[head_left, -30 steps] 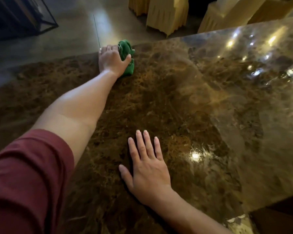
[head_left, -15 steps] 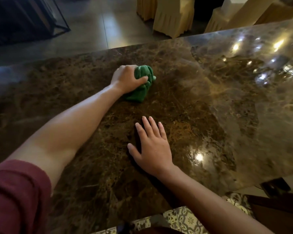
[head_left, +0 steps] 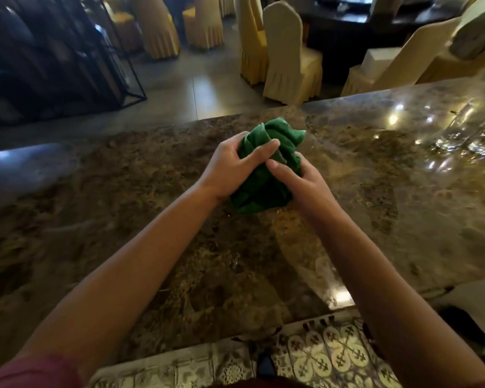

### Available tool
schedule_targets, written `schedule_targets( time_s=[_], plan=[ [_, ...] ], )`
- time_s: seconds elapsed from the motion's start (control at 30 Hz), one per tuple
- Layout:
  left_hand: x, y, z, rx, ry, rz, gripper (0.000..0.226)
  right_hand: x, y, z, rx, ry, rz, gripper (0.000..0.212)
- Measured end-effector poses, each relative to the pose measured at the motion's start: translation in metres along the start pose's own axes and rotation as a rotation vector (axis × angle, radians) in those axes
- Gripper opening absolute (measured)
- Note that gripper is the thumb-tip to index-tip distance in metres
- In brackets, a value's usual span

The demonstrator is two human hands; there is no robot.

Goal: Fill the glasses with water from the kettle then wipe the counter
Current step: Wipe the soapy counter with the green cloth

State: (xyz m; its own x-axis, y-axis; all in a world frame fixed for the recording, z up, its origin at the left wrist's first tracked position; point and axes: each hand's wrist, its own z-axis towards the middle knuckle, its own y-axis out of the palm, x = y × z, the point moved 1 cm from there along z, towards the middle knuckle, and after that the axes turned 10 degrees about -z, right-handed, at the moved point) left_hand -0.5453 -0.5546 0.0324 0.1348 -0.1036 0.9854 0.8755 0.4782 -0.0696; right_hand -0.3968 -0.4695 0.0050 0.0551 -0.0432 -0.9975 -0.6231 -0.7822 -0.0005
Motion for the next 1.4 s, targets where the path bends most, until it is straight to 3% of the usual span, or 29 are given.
schedule_targets(
  time_s=[0.2, 0.3, 0.4, 0.5, 0.57, 0.67, 0.7, 0.77, 0.87, 1.07, 1.23, 1.4],
  plan=[
    [0.015, 0.027, -0.045, 0.041, -0.055, -0.336, 0.032, -0.018, -0.014, -0.050, 0.169, -0.122, -0.071, 0.023],
    [0.014, 0.035, -0.055, 0.039, -0.069, -0.408, 0.026, -0.018, -0.016, -0.064, 0.235, -0.131, -0.094, 0.020],
    [0.012, 0.033, -0.061, 0.073, -0.147, -0.550, 0.035, -0.020, -0.015, -0.076, 0.308, -0.122, -0.063, 0.019],
    [0.011, 0.028, -0.067, 0.014, -0.235, -0.668, 0.034, -0.021, -0.010, -0.091, 0.384, -0.098, -0.081, 0.021],
    [0.013, 0.025, -0.075, -0.039, -0.258, -0.670, 0.033, -0.022, -0.007, -0.101, 0.437, -0.096, -0.289, 0.030],
    [0.010, 0.023, -0.086, -0.126, -0.290, -0.629, 0.045, -0.025, 0.001, -0.117, 0.542, -0.156, -0.808, 0.041],
    [0.009, 0.024, -0.090, -0.160, -0.294, -0.601, 0.045, -0.027, 0.004, -0.122, 0.574, -0.180, -0.855, 0.040],
    [0.004, 0.026, -0.096, -0.218, -0.296, -0.558, 0.043, -0.031, 0.011, -0.131, 0.582, -0.194, -0.790, 0.033],
    [-0.002, 0.028, -0.102, -0.274, -0.277, -0.540, 0.044, -0.042, 0.015, -0.147, 0.536, -0.150, -0.427, 0.020],
    [-0.005, 0.059, -0.110, -0.284, -0.350, -0.460, 0.030, -0.069, 0.011, -0.176, 0.519, -0.114, 0.015, 0.023],
    [0.002, 0.084, -0.118, -0.448, -0.610, -0.660, 0.078, -0.074, -0.010, -0.185, 0.488, -0.182, -0.084, 0.020],
    [0.014, 0.117, -0.119, -0.492, -0.438, -0.775, 0.076, -0.068, -0.058, -0.198, 0.550, -0.114, -0.410, 0.016]
  ],
)
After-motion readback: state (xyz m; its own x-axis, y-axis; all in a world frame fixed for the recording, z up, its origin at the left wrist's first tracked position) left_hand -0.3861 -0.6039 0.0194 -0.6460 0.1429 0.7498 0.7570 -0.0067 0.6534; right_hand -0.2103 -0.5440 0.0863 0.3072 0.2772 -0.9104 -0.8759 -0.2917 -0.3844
